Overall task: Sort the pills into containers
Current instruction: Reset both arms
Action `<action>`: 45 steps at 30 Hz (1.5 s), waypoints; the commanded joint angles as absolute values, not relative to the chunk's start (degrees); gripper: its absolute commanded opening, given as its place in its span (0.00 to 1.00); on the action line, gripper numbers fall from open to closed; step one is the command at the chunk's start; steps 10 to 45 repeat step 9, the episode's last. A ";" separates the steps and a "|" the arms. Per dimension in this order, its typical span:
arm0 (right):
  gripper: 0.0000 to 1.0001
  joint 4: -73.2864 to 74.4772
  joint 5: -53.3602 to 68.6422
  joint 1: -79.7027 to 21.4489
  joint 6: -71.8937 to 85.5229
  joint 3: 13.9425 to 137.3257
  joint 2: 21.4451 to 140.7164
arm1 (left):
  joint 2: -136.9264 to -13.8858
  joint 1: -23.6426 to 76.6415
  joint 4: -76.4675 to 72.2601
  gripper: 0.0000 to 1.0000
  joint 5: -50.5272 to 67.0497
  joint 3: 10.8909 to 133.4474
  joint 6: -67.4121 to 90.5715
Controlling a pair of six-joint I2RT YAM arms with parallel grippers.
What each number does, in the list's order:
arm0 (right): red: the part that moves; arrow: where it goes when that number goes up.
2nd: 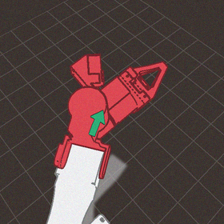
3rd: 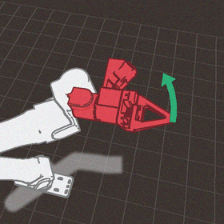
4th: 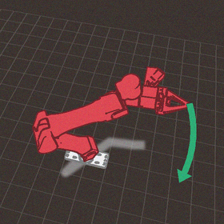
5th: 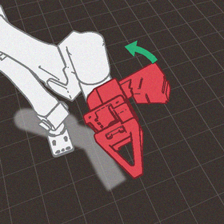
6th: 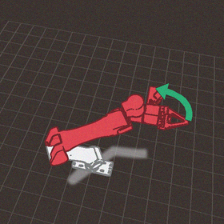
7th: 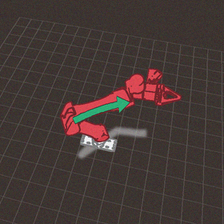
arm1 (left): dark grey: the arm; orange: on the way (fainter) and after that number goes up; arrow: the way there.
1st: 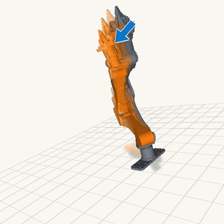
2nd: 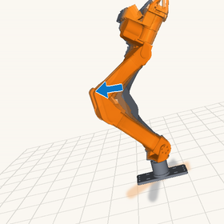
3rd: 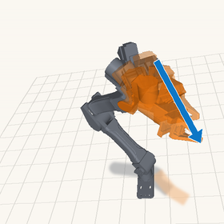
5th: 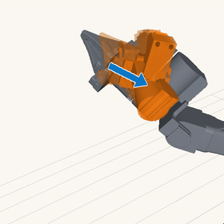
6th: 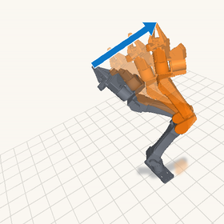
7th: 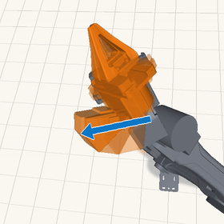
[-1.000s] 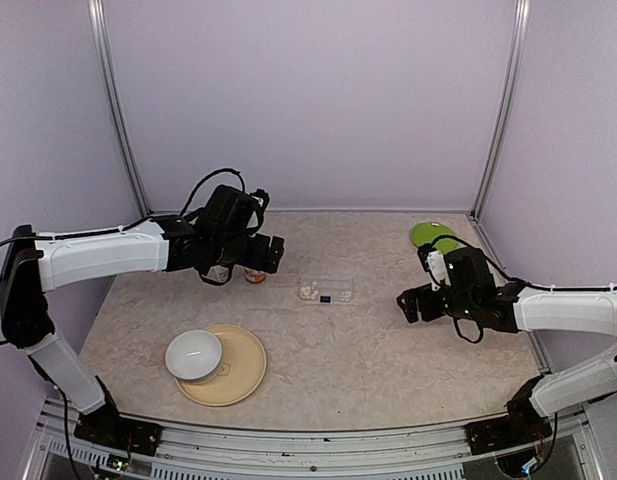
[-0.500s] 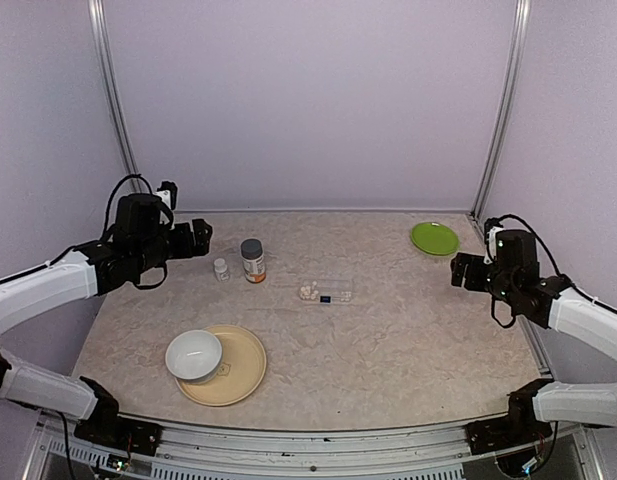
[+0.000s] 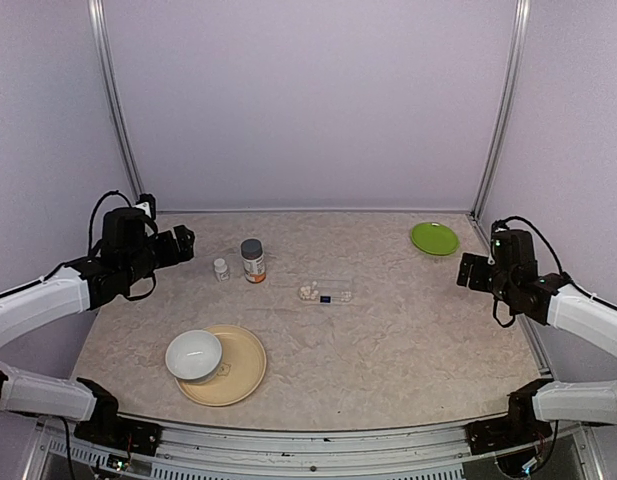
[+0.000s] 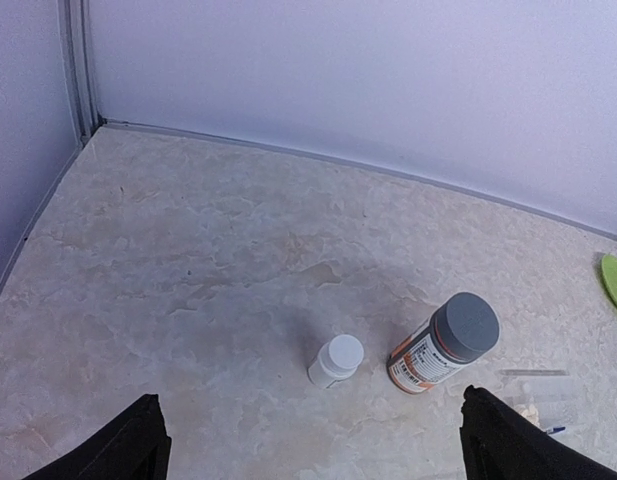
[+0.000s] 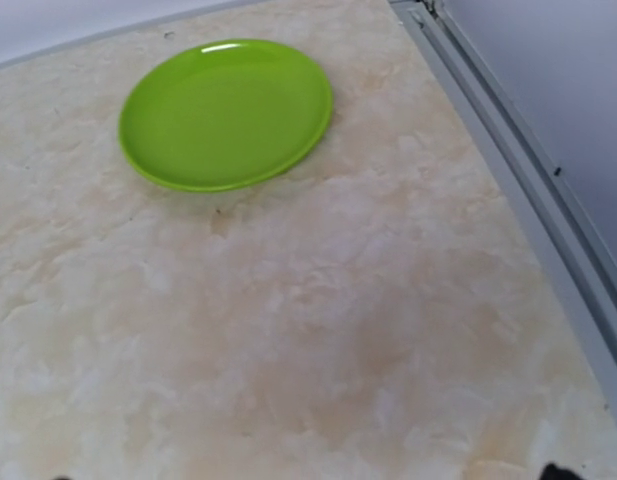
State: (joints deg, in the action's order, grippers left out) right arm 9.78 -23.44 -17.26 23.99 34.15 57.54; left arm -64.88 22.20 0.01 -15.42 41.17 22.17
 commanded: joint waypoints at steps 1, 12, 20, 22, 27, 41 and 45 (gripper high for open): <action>1.00 10.47 -25.63 -16.63 24.88 35.85 56.73 | -65.56 21.97 -1.93 0.99 -15.12 40.69 23.20; 1.00 10.24 -25.95 -16.61 24.61 35.54 54.64 | -65.66 21.88 -1.93 0.99 -15.90 40.34 23.51; 1.00 10.24 -25.95 -16.61 24.61 35.54 54.64 | -65.66 21.88 -1.93 0.99 -15.90 40.34 23.51; 1.00 10.24 -25.95 -16.61 24.61 35.54 54.64 | -65.66 21.88 -1.93 0.99 -15.90 40.34 23.51; 1.00 10.24 -25.95 -16.61 24.61 35.54 54.64 | -65.66 21.88 -1.93 0.99 -15.90 40.34 23.51; 1.00 10.24 -25.95 -16.61 24.61 35.54 54.64 | -65.66 21.88 -1.93 0.99 -15.90 40.34 23.51; 1.00 10.24 -25.95 -16.61 24.61 35.54 54.64 | -65.66 21.88 -1.93 0.99 -15.90 40.34 23.51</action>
